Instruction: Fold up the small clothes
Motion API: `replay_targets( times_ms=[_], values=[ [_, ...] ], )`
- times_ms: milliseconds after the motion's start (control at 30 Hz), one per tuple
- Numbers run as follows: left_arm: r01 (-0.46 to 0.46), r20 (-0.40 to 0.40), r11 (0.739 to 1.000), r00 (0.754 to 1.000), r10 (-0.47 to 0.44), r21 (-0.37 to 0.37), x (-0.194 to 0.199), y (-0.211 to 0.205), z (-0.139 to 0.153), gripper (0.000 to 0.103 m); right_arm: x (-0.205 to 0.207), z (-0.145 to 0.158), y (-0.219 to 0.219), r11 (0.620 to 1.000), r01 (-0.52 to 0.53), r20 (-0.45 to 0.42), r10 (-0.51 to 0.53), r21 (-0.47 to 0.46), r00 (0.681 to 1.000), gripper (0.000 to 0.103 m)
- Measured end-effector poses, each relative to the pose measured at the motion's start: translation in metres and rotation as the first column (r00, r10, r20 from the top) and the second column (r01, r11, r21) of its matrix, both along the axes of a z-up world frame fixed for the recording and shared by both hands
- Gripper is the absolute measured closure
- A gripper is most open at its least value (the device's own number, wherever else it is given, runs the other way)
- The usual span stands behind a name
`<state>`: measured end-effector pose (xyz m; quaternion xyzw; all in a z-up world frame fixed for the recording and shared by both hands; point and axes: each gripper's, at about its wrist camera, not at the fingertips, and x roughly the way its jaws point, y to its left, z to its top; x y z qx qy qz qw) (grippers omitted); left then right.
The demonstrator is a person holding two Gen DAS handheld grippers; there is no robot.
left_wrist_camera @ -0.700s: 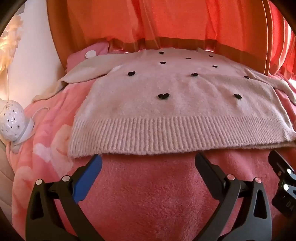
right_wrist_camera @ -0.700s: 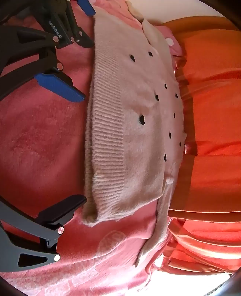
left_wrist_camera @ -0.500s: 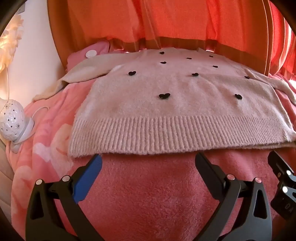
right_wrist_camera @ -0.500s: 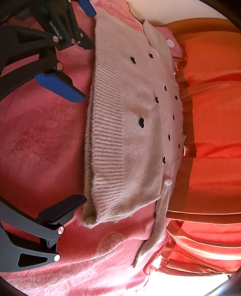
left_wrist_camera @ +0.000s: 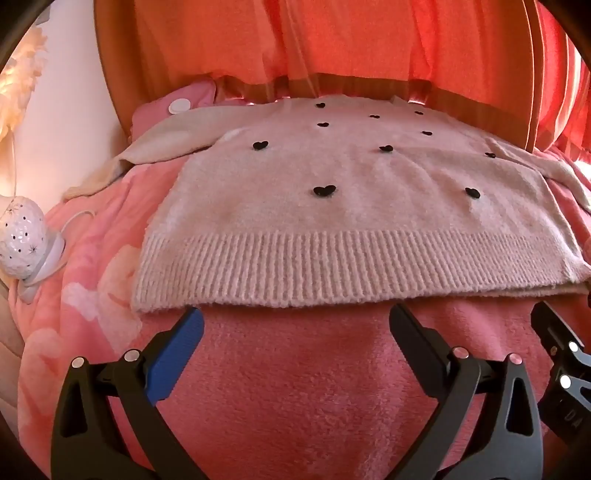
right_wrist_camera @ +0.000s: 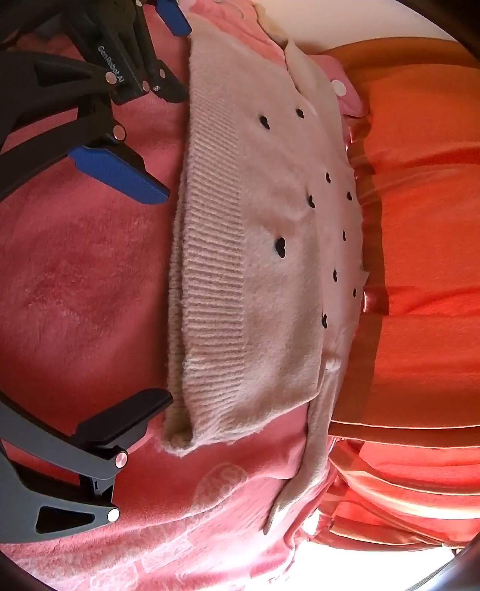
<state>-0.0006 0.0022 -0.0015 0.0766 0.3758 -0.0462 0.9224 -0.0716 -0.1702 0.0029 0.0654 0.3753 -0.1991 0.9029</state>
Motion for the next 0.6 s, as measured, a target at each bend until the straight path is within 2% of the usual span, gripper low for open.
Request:
replay_targets(
  times_ms=[600],
  values=[
    [0.023,-0.004,1.0,1.0,-0.023,-0.001,-0.0018,-0.0076,0.0004,0.005,0.0022,-0.0006,0.0072,1.0,-0.015,-0.003,0.015,-0.01,1.0,0.005]
  ],
)
